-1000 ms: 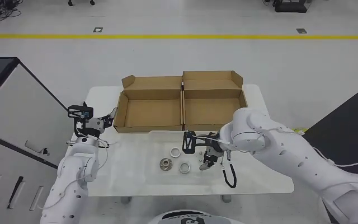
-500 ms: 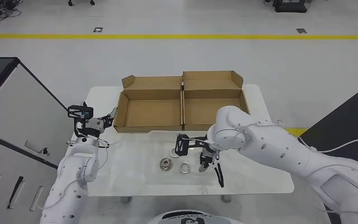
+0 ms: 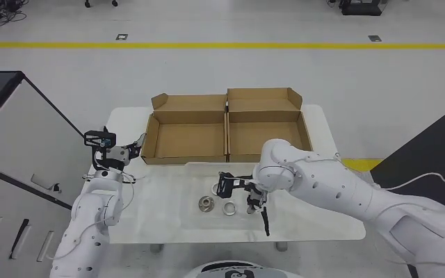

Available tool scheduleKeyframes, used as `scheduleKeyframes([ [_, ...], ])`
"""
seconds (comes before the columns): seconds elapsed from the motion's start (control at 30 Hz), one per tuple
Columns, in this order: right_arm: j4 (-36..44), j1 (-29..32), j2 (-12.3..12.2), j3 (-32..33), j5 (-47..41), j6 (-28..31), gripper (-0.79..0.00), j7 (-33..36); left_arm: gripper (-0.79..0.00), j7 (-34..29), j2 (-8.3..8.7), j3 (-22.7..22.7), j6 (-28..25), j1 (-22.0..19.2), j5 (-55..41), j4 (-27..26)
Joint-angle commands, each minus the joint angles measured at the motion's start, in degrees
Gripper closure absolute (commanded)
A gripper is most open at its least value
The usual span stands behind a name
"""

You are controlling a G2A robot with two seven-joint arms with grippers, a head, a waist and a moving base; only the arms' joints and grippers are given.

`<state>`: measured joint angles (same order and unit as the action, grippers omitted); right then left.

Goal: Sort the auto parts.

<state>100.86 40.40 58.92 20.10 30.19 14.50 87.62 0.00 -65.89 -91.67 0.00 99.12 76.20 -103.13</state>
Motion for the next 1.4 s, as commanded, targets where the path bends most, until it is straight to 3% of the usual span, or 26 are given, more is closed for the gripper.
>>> scheduleKeyframes([
  [0.0,-0.1,0.2,0.0,-0.1,0.2,-0.2,-0.385,0.3,-0.785,0.0,0.0,0.0,0.0,0.0,0.0,0.0],
  [0.6,-2.3,0.7,1.4,-2.3,-0.3,0.6,-0.305,0.4,-0.785,0.0,0.0,0.0,0.0,0.0,0.0,0.0],
  [1.37,-5.9,0.6,3.5,-4.2,1.4,0.9,-0.286,-0.7,-0.785,0.0,0.0,0.0,0.0,0.0,0.0,0.0],
])
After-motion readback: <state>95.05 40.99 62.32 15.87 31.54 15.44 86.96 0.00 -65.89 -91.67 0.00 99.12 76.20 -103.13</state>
